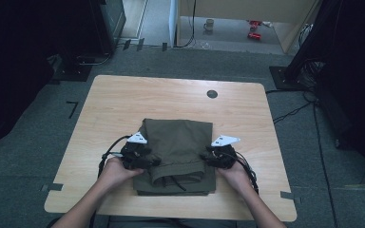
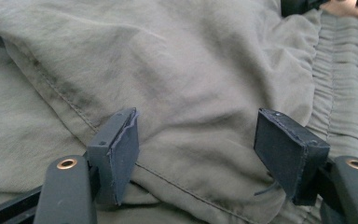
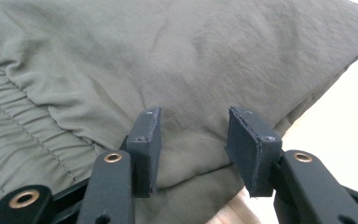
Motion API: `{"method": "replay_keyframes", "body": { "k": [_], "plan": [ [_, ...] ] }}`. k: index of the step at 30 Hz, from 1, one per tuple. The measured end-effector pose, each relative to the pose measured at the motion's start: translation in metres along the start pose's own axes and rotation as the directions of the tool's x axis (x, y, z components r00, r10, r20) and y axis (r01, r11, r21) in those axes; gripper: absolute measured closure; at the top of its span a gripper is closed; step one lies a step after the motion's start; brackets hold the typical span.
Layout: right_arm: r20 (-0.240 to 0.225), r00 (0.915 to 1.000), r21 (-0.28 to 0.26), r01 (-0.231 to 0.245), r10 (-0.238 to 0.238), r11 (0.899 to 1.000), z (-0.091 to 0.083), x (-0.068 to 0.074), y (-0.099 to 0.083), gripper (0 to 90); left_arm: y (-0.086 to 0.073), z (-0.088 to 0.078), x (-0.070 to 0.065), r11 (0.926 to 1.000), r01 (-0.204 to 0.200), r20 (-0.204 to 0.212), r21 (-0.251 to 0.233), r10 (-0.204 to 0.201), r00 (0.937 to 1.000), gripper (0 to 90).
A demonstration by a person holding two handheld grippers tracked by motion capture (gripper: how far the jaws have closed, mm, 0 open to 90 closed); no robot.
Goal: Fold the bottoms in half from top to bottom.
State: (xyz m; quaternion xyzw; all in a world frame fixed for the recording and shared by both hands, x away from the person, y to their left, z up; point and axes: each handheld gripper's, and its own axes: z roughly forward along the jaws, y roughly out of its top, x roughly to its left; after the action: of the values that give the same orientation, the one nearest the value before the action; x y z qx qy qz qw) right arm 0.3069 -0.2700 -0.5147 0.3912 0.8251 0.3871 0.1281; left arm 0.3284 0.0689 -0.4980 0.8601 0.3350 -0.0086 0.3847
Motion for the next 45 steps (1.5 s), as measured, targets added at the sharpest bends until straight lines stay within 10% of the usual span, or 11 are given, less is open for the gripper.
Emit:
{"method": "replay_keyframes", "body": {
  "k": [5,17,45],
  "plan": [
    [0.018,0.9997,-0.037,0.014,-0.013,0.999,-0.004,0.004,0.005,51.5,0.002,-0.006,-0.005,0.9971,-0.056,-0.036,-0.051,0.054,0.9979,33.4],
    [-0.011,0.9981,-0.119,-0.061,0.06,0.991,-0.016,-0.005,0.021,43.7,0.009,-0.03,0.003,0.9904,-0.027,-0.06,-0.136,0.018,0.998,33.4],
    [0.056,0.9929,-0.094,-0.099,0.105,0.991,-0.017,-0.04,0.024,35.9,-0.006,-0.058,0.054,0.9847,0.035,-0.194,-0.171,-0.068,0.9785,34.6]
  ]
}}
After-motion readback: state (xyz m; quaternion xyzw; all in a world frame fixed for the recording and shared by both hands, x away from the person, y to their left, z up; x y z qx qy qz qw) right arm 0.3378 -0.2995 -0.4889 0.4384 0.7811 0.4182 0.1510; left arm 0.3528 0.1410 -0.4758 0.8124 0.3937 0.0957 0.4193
